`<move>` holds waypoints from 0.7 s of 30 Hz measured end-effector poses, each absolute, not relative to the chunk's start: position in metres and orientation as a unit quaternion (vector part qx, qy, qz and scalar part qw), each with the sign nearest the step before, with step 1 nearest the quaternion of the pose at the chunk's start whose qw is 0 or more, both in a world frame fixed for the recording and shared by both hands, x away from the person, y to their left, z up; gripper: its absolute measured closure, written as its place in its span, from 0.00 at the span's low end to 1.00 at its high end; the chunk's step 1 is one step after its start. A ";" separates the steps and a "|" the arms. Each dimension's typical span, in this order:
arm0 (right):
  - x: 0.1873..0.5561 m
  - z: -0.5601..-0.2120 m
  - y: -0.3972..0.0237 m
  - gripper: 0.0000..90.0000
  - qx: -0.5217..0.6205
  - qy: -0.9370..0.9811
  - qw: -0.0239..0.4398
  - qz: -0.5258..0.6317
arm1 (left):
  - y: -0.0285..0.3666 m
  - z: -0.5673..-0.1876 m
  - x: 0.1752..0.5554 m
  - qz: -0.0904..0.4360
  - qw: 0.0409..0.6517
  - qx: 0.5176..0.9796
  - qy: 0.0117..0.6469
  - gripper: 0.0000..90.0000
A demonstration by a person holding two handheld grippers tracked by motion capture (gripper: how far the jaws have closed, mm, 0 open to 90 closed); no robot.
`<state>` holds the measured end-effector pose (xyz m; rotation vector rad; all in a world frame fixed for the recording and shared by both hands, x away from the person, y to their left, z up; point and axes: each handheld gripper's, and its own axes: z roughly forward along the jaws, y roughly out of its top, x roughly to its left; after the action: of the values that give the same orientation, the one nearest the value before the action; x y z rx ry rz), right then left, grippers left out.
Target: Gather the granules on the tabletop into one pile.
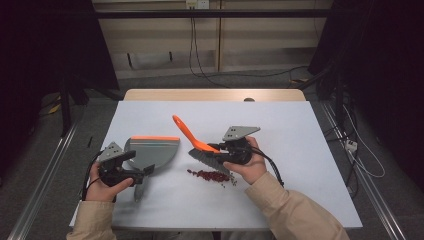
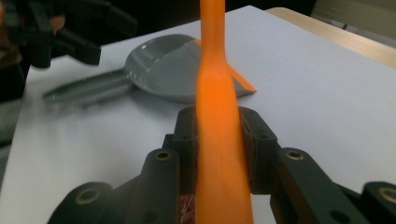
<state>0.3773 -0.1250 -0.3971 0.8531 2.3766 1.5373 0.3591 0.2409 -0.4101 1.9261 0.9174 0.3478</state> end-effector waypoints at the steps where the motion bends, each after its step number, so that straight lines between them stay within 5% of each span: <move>1: 0.374 -0.398 -0.122 0.80 0.302 0.791 0.091 0.524 | 0.241 -0.410 0.359 0.143 0.471 0.786 0.375 0.08; 21: 0.363 -0.426 -0.066 0.80 0.383 0.764 0.032 0.518 | 0.241 -0.409 0.359 0.144 0.472 0.785 0.374 0.08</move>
<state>0.3627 -0.0658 -0.4263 1.1805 2.3535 1.5938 0.3588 0.2414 -0.4092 1.9216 0.9160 0.3528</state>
